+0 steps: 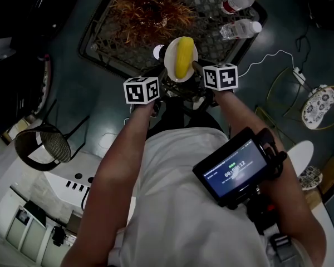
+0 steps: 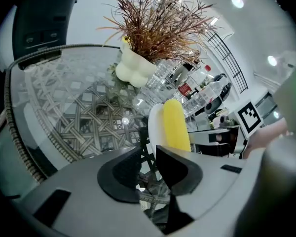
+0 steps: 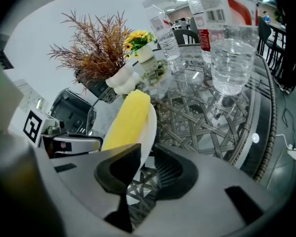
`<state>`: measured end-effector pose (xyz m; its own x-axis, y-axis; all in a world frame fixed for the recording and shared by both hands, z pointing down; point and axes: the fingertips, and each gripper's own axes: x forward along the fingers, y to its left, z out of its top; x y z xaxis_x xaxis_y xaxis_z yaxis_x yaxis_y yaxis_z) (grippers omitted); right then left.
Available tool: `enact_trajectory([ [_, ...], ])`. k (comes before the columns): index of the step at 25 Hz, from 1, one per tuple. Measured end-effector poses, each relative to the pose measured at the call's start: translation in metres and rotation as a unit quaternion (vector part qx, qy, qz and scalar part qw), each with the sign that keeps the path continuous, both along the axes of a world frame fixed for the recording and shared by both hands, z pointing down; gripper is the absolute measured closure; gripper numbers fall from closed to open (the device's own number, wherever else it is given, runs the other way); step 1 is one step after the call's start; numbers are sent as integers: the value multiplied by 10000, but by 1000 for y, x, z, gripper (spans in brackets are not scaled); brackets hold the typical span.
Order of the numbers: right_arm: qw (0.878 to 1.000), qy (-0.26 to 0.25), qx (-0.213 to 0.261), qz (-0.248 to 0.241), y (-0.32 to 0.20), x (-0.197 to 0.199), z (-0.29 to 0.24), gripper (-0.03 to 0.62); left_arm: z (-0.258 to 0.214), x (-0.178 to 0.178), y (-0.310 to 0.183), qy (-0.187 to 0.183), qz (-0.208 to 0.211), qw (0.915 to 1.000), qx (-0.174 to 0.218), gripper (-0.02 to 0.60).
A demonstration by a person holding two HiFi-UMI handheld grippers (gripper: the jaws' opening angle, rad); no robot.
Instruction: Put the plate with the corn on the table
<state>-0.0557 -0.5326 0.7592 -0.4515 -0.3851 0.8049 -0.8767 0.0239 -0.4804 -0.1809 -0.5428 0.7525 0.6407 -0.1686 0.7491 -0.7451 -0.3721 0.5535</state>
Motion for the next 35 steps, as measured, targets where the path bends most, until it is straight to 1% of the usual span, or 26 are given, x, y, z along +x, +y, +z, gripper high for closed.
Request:
enact_trajectory([
  [5, 9995, 94, 182, 237, 3, 17, -11, 528, -9, -23, 3, -46, -404, 9990, 163, 509],
  [7, 9993, 139, 218, 269, 7, 25, -15, 528, -13, -27, 9, -45, -469, 9987, 216, 509],
  [12, 9992, 230, 259, 214, 22, 36, -25, 532, -24, -26, 31, -63, -444, 9984, 333, 510],
  [13, 9991, 236, 277, 207, 25, 38, -26, 571, -25, -24, 36, -63, -432, 9984, 351, 510],
  [14, 9991, 234, 303, 206, 28, 39, -27, 585, -26, -22, 39, -68, -417, 9984, 369, 511],
  [16, 9989, 206, 361, 205, 33, 42, -31, 585, -30, -20, 46, -94, -357, 9985, 414, 511],
  [17, 9989, 173, 387, 199, 37, 42, -33, 585, -32, -19, 50, -120, -306, 9984, 449, 524],
  [18, 9989, 145, 403, 187, 41, 41, -35, 585, -35, -18, 54, -149, -250, 9984, 492, 555],
  [19, 9989, 123, 411, 168, 45, 41, -37, 585, -37, -16, 58, -165, -197, 9983, 527, 574],
  [22, 9989, 52, 457, 89, 60, 41, -44, 585, -45, -9, 74, -97, -91, 9984, 558, 574],
  [26, 9982, -73, 588, -14, 75, 42, -57, 585, -56, -4, 95, 38, -156, 9982, 580, 574],
  [30, 9961, -267, 823, -151, 84, 37, -78, 585, -73, -5, 111, 191, -326, 9970, 675, 574],
  [35, 9902, -377, 1281, -400, 96, 34, -115, 585, -106, 1, 131, 298, -315, 9931, 1090, 575],
])
